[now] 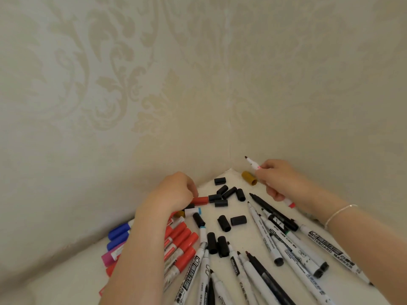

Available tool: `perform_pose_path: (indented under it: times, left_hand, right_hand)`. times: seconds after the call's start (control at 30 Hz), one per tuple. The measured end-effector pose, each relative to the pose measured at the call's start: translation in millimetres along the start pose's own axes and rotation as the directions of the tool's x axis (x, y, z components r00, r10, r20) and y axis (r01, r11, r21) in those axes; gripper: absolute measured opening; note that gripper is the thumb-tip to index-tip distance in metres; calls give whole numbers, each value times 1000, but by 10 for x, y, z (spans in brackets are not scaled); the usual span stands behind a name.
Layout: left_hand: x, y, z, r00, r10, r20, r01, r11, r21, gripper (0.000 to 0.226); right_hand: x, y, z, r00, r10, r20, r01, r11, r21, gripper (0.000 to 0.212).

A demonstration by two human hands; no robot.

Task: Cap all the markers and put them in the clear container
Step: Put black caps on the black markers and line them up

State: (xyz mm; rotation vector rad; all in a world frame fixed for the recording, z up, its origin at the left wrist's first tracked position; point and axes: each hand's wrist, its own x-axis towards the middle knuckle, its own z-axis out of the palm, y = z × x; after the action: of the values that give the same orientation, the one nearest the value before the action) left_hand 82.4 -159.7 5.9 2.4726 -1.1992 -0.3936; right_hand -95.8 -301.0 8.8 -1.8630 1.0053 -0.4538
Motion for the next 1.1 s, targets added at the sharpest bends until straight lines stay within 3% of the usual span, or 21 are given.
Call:
perform_pose_path:
  times: [0.17, 0.37, 0.6, 0.73, 0.87, 0.97, 1.03, 1.1]
  left_hand:
    - [55, 36, 156, 999, 24, 36, -25, 999, 33, 39]
    - [116, -15, 218, 995, 43, 90, -46, 998, 42, 39]
    - [153, -31, 298, 995, 91, 34, -91, 996, -14, 28]
    - [152, 2, 285, 992, 124, -30, -126, 990, -66, 28]
    - [126, 69, 291, 982, 185, 30, -173, 957, -233, 26]
    - [112, 141, 306, 972, 230, 56, -174, 855, -489, 26]
    - [93, 193, 284, 974, 219, 58, -126, 734, -667, 25]
    - [69, 223, 252, 979, 199, 36, -104, 648, -754, 16]
  right_hand:
    - [239, -54, 275, 998, -48, 45, 52, 995, -84, 17]
    - [502, 5, 471, 996, -40, 85, 65, 949, -309, 26]
    - [507, 82, 477, 997, 0, 79, 24, 952, -307, 26]
    - [445, 0, 424, 998, -5, 66, 17, 984, -176, 25]
    - [323, -78, 383, 998, -24, 65, 19, 997, 73, 23]
    - [253, -165, 364, 997, -51, 59, 34, 967, 252, 23]
    - [212, -211, 373, 996, -68, 54, 48, 951, 306, 24]
    - [186, -247, 394, 995, -82, 63, 53, 927, 371, 22]
